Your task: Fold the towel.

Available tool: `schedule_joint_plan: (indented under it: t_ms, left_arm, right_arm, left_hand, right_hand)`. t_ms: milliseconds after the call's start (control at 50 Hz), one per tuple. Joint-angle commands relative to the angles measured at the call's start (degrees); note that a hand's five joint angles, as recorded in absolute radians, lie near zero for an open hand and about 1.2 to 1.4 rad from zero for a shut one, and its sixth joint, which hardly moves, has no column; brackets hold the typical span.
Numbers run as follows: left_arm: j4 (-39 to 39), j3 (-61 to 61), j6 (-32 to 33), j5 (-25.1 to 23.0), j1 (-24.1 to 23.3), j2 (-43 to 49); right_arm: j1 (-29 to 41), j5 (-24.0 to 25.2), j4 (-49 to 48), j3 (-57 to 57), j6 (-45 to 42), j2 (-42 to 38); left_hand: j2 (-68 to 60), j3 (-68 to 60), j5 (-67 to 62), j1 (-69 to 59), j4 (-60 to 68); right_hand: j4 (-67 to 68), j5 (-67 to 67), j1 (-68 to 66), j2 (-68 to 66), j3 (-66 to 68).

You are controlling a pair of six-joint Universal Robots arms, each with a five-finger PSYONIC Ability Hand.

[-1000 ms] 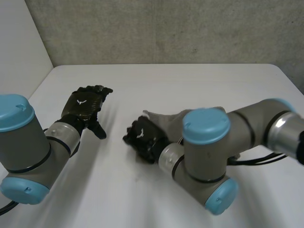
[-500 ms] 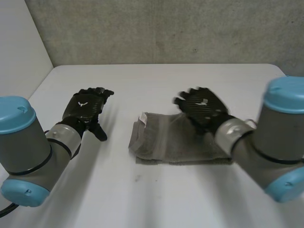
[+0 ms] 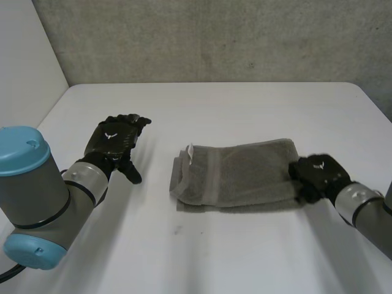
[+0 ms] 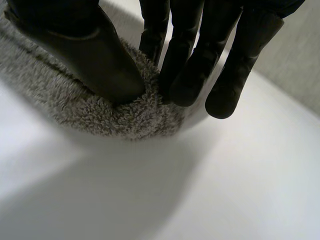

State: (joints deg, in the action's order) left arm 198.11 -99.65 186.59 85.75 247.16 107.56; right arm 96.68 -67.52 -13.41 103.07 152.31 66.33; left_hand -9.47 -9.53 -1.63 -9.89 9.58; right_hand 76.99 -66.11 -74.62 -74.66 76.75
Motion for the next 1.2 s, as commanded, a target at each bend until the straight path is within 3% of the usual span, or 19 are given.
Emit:
schedule_joint_plan:
  t_ms: [20, 60, 120, 160, 180, 220, 360, 400, 420, 440, 460, 480, 580, 700, 820, 920, 960, 1060, 1200]
  left_arm:
    - [0.0, 0.0, 0.0, 0.0, 0.0, -0.1]
    - [-0.1, 0.0, 0.0, 0.0, 0.0, -0.1]
    - [0.0, 0.0, -0.1, 0.0, 0.0, -0.2]
    - [0.0, 0.0, -0.1, 0.0, 0.0, -0.2]
    - [0.0, 0.0, -0.1, 0.0, 0.0, -0.2]
    - [0.0, 0.0, -0.1, 0.0, 0.0, -0.3]
    - [0.1, -0.2, -0.2, 0.1, 0.2, -1.6]
    - [0.2, -0.2, -0.2, 0.1, 0.2, -1.9]
    - [0.3, -0.1, -0.2, 0.1, 0.2, -2.0]
    - [0.3, -0.1, -0.2, 0.1, 0.2, -2.0]
    - [0.3, 0.0, -0.3, 0.3, 0.3, -2.0]
    - [0.3, 0.0, -0.3, 0.3, 0.3, -2.0]
    - [0.1, 1.4, -3.8, 0.4, 0.0, -2.1]
    - [-1.1, 4.5, -9.1, 0.4, -0.9, -2.3]
    - [-8.6, 9.5, -13.8, 0.6, -4.0, -1.1]
    - [-14.8, 12.8, -16.0, 4.1, -8.0, 3.5]
    - [-17.0, 14.3, -17.3, 8.6, -11.1, 6.8]
    - [-17.3, 15.2, -17.3, 13.6, -15.2, 12.5]
    - [-17.1, 16.2, -17.0, 15.2, -16.4, 17.9]
  right_arm:
    - [10.5, -1.8, 0.0, -7.9, 4.3, 2.9]
    - [16.2, -1.9, 0.0, -11.6, 4.9, 1.4]
    - [19.4, -2.0, 0.0, -13.7, 4.7, -0.2]
    - [28.2, -1.8, 0.9, -18.7, 4.3, -4.6]
    - [28.2, -1.8, 0.9, -18.7, 4.3, -4.6]
    - [34.7, -1.8, 2.2, -22.5, 2.8, -9.0]
    - [39.5, -2.9, 6.7, -27.6, -1.6, -16.3]
    - [39.5, -4.0, 7.3, -29.1, -1.4, -16.5]
    - [39.4, -5.8, 7.5, -29.8, -0.4, -16.0]
    - [39.4, -5.9, 7.5, -29.9, -0.3, -16.0]
    - [39.1, -8.0, 7.5, -30.3, 1.5, -14.9]
    - [39.0, -10.2, 7.7, -30.4, 3.9, -12.9]
    - [36.6, -13.4, 7.6, -28.1, 12.8, -6.5]
    - [27.9, -13.0, 7.6, -22.5, 22.1, 0.7]
    - [24.4, -11.7, 8.3, -21.7, 25.1, 1.2]
    - [23.1, -7.5, 14.1, -24.0, 24.9, -3.2]
    - [23.2, -7.1, 16.4, -25.7, 24.7, -5.1]
    - [23.6, -6.7, 22.1, -30.5, 21.9, -11.2]
    - [23.9, -7.6, 23.2, -34.2, 12.4, -17.9]
  left_hand:
    - [-0.5, -0.5, 1.6, -0.1, 0.4]
    - [-0.5, -0.5, 1.6, -0.1, 0.4]
    - [-0.5, -0.5, 1.6, -0.1, 0.4]
    - [-0.5, -0.5, 1.6, -0.1, 0.4]
    - [-0.5, -0.5, 1.6, -0.1, 0.4]
    - [-0.5, -0.5, 1.6, -0.1, 0.4]
    - [-0.5, -0.5, 1.6, -0.1, 0.4]
    - [-0.5, -0.5, 1.6, -0.1, 0.4]
    - [-0.5, -0.5, 1.6, -0.1, 0.4]
    - [-0.5, -0.5, 1.6, -0.1, 0.4]
    - [-0.5, -0.5, 1.6, -0.1, 0.4]
    - [-0.5, -0.5, 1.6, -0.1, 0.4]
    - [-0.5, -0.5, 1.6, -0.1, 0.4]
    - [-0.5, -0.5, 1.6, -0.1, 0.4]
    - [-0.5, -0.5, 1.6, -0.1, 0.4]
    - [-0.7, -0.7, 1.4, -0.3, 0.6]
    - [-0.7, -0.7, 1.4, -0.3, 0.6]
    - [-0.5, -0.5, 1.6, -0.1, 0.4]
    - [-0.5, -0.5, 1.6, -0.1, 0.4]
  right_hand:
    - [3.0, -3.9, -5.4, -5.3, 3.2]
    - [3.0, -3.9, -5.4, -5.3, 3.2]
    - [3.0, -3.9, -5.4, -5.3, 3.2]
    - [3.0, -3.9, -5.4, -5.3, 3.2]
    - [3.0, -3.9, -5.4, -5.3, 3.2]
    - [3.0, -3.9, -5.4, -5.3, 3.2]
    - [3.0, -3.9, -5.4, -5.3, 3.2]
    - [3.0, -3.9, -5.4, -5.3, 3.2]
    - [-18.6, 17.7, 16.2, 16.3, -18.3]
    - [-18.8, 17.9, 16.4, 16.5, -18.6]
    - [-47.6, 46.7, 45.2, 45.3, -47.4]
    - [-67.0, 66.1, 64.6, 64.7, -66.8]
    - [-67.0, 66.1, 64.6, 64.7, -66.8]
    - [-67.0, 66.1, 64.6, 64.7, -66.8]
    - [-67.0, 66.1, 64.6, 64.7, -66.8]
    - [-67.0, 66.1, 64.6, 64.7, -66.8]
    - [-67.0, 66.1, 64.6, 64.7, -66.8]
    - [-67.0, 66.1, 64.6, 64.7, -66.8]
    - [-67.0, 66.1, 64.6, 64.7, -66.8]
